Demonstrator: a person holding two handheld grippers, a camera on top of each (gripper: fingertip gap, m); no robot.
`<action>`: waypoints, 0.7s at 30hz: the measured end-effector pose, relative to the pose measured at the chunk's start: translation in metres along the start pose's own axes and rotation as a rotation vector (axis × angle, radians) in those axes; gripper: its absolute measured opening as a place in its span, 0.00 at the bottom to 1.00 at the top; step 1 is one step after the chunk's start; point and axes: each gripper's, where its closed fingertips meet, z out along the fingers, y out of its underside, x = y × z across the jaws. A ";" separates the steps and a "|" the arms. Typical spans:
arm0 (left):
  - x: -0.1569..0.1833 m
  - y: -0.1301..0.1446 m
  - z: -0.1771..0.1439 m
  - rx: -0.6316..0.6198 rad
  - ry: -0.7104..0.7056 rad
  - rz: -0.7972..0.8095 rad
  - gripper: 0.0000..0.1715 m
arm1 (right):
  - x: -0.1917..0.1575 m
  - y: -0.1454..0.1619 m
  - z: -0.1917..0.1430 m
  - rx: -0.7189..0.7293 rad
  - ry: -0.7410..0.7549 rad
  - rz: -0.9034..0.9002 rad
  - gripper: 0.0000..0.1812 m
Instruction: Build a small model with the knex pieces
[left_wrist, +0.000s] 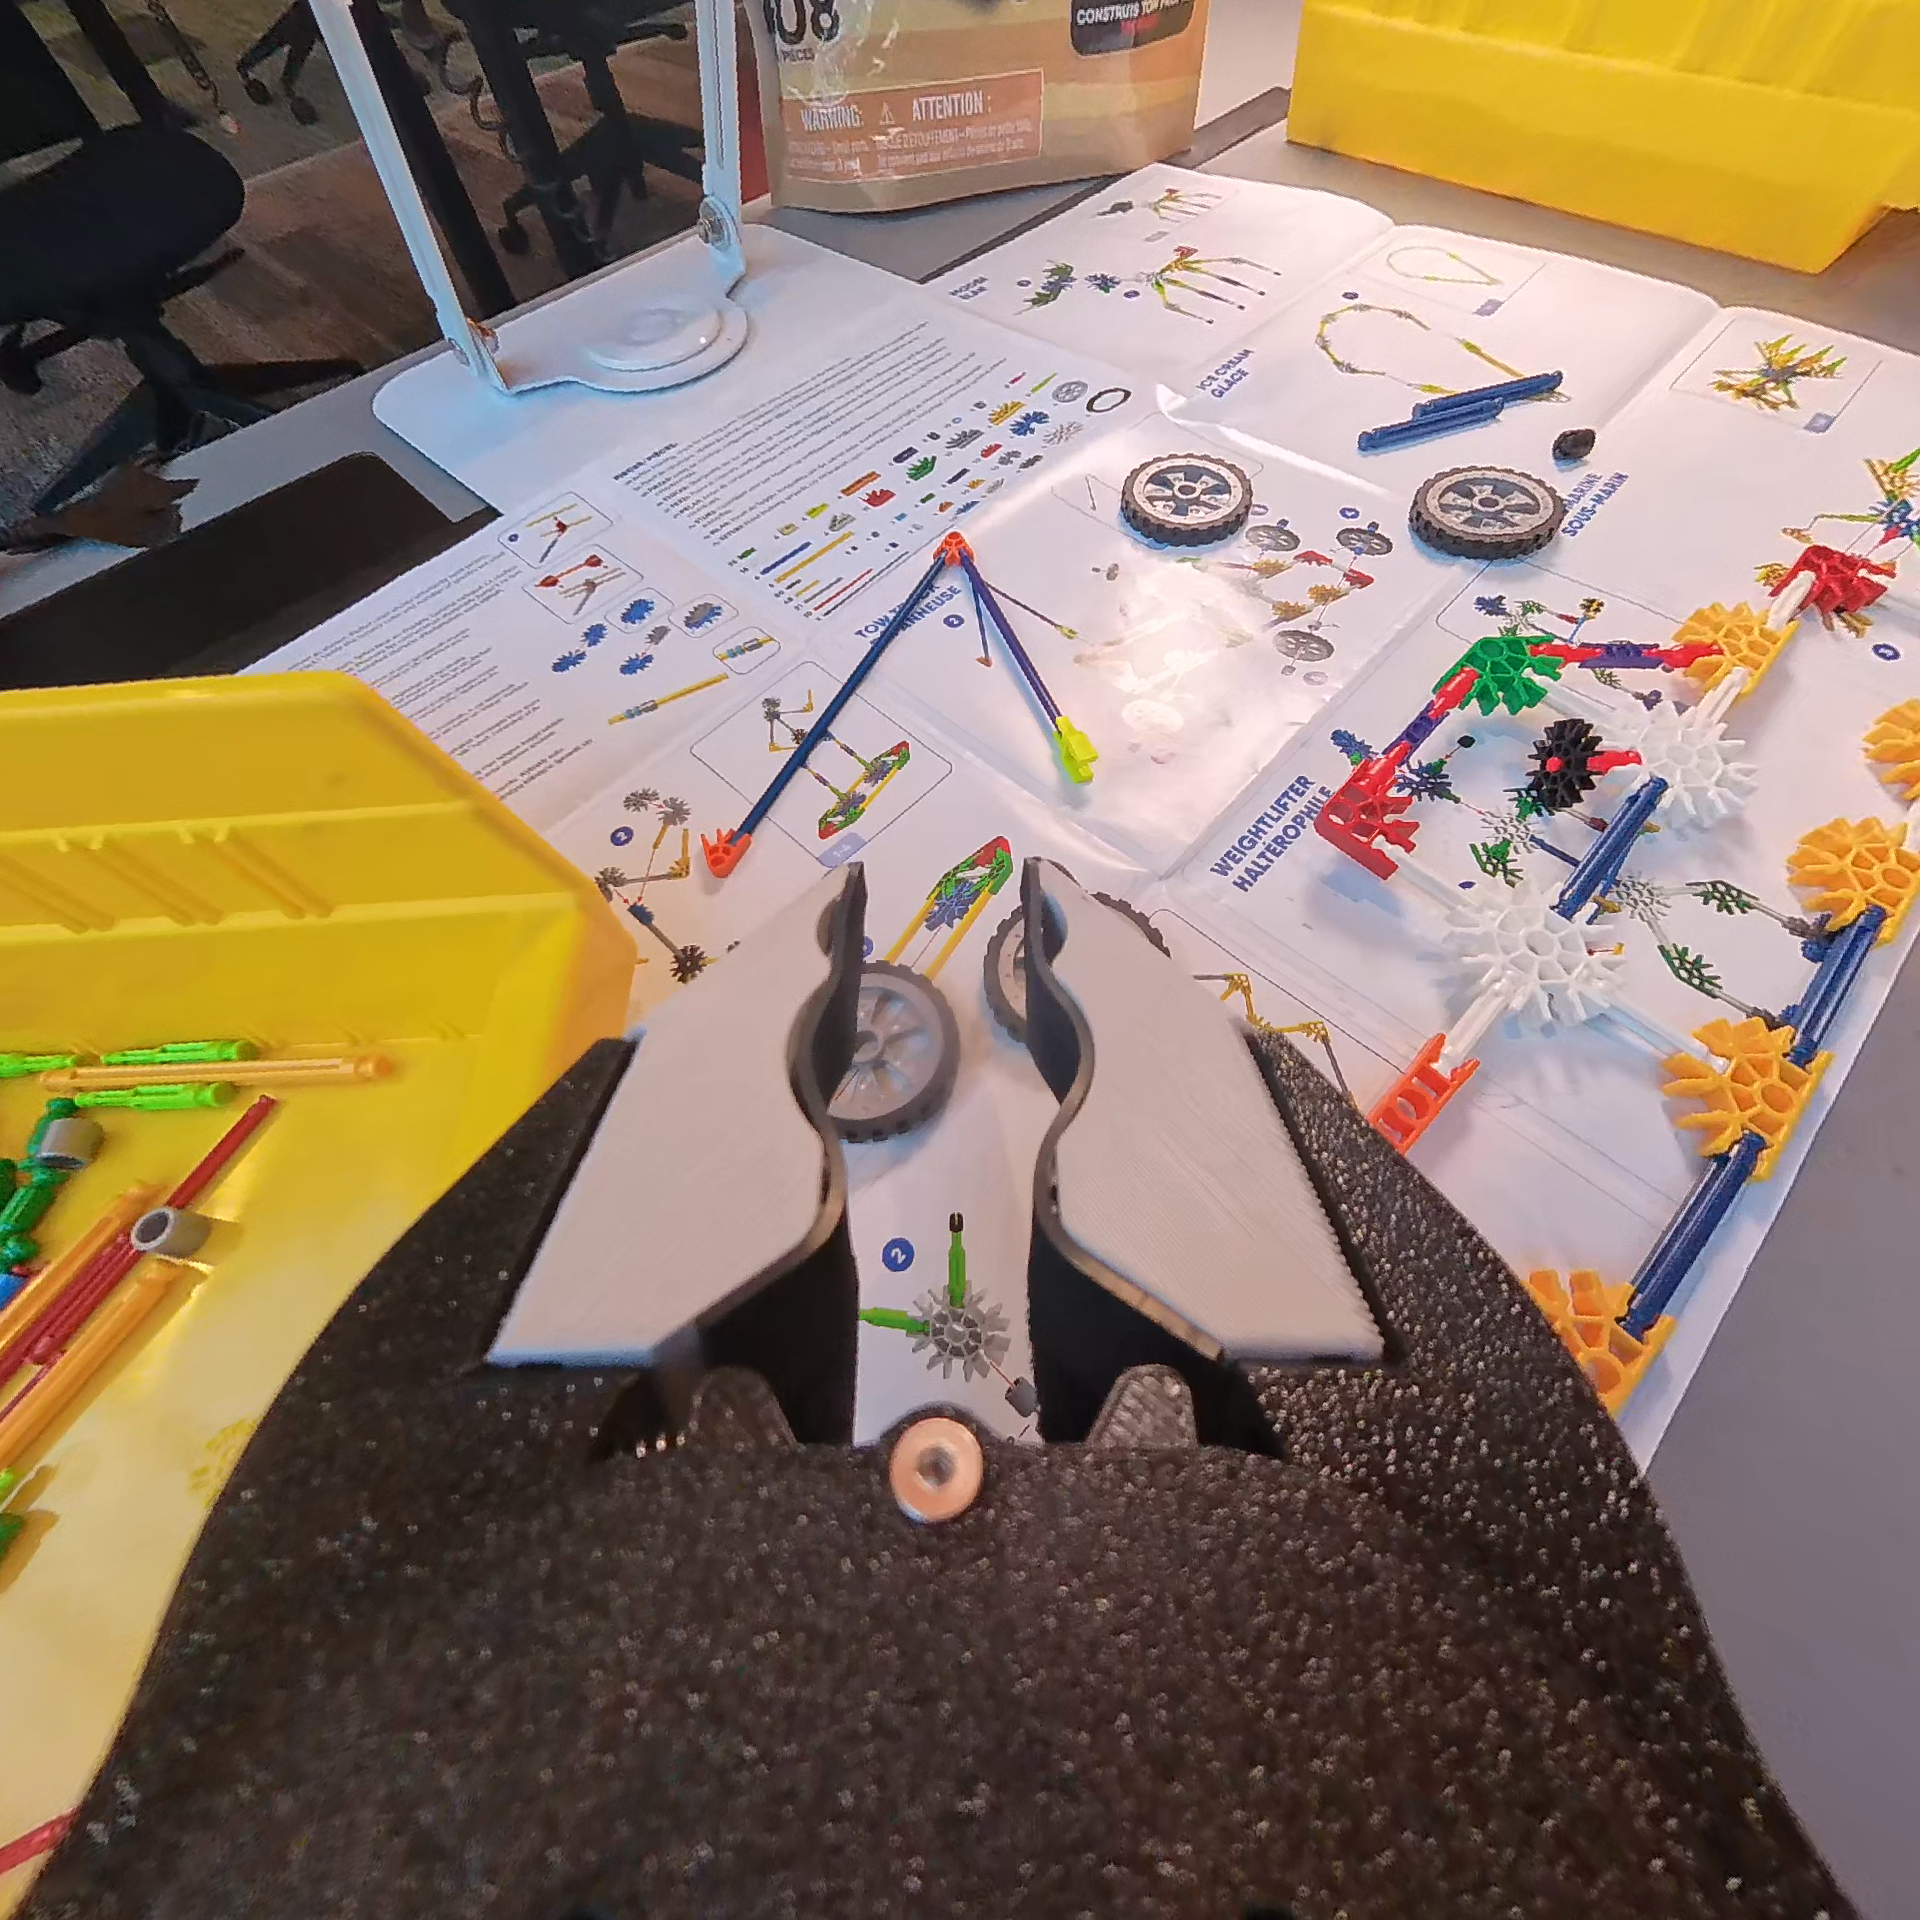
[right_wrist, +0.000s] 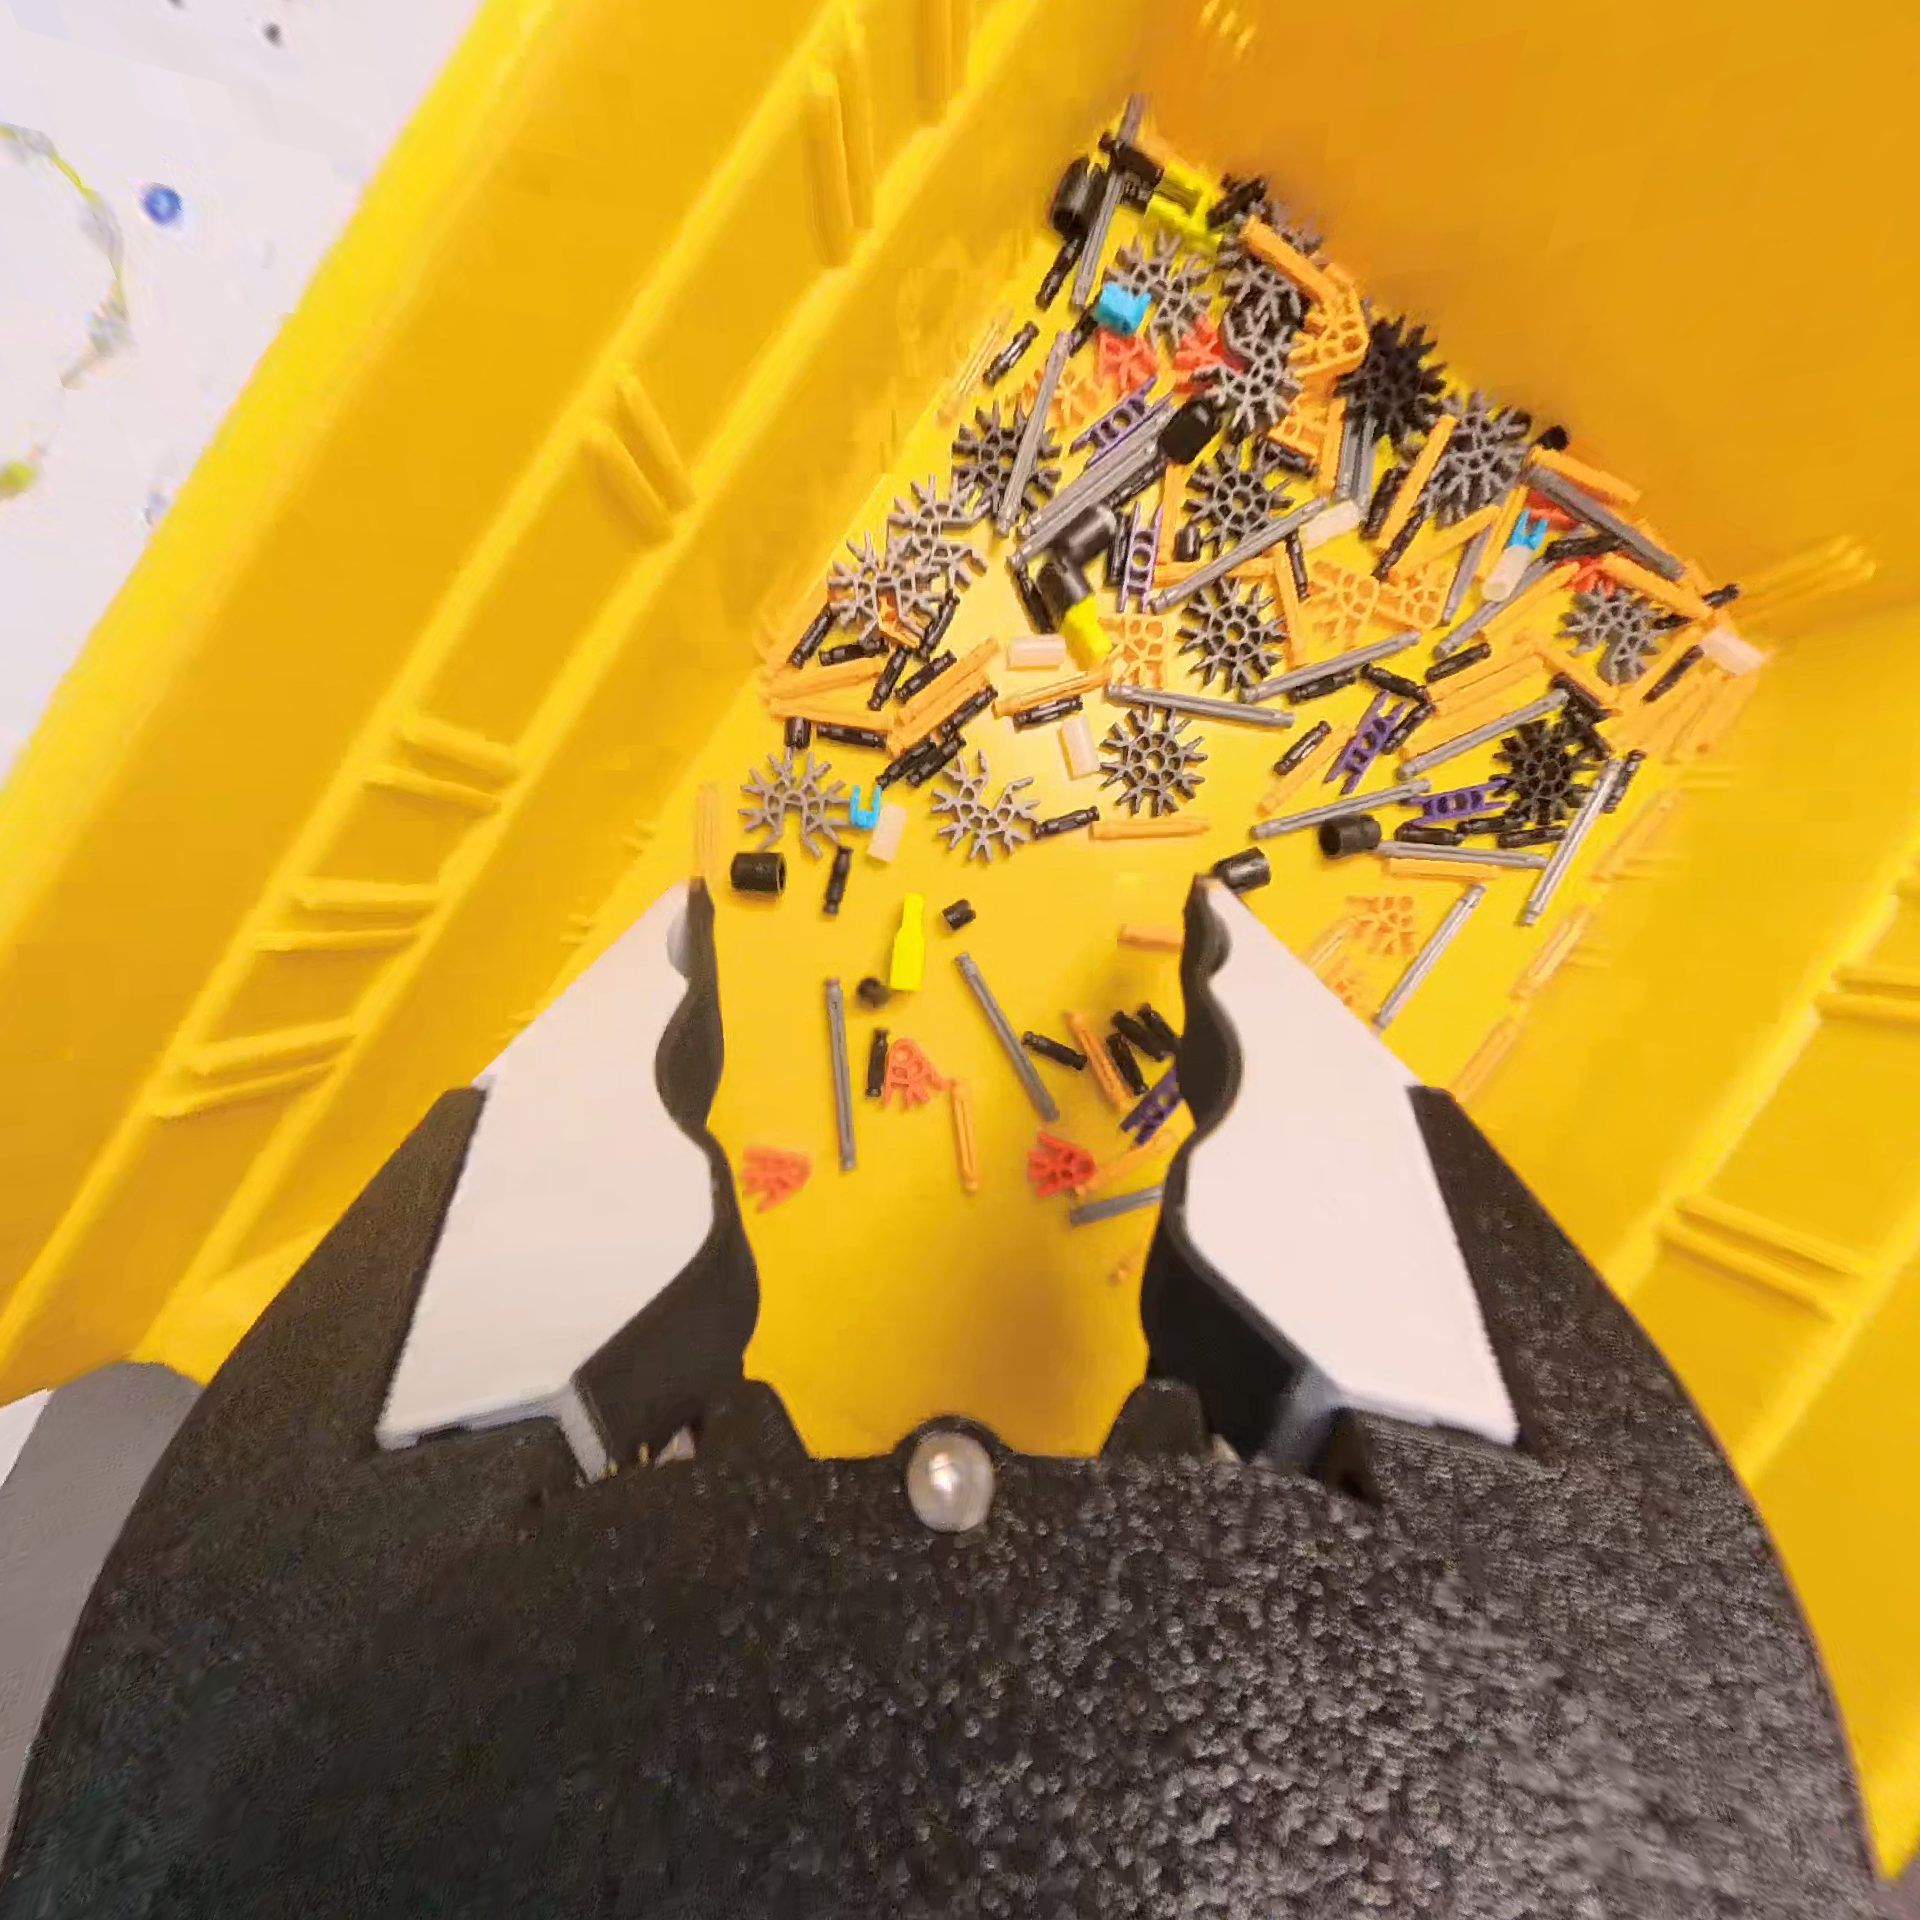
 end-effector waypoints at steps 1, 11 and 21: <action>0.000 0.000 0.000 0.000 0.000 -0.001 0.16 | 0.001 -0.010 -0.005 0.063 -0.022 0.063 0.47; 0.000 0.001 0.001 -0.006 0.004 -0.002 0.16 | 0.022 -0.033 -0.031 0.295 -0.134 0.351 0.30; 0.001 0.004 0.004 -0.020 0.005 -0.002 0.16 | 0.063 0.000 -0.001 0.116 0.108 0.319 0.03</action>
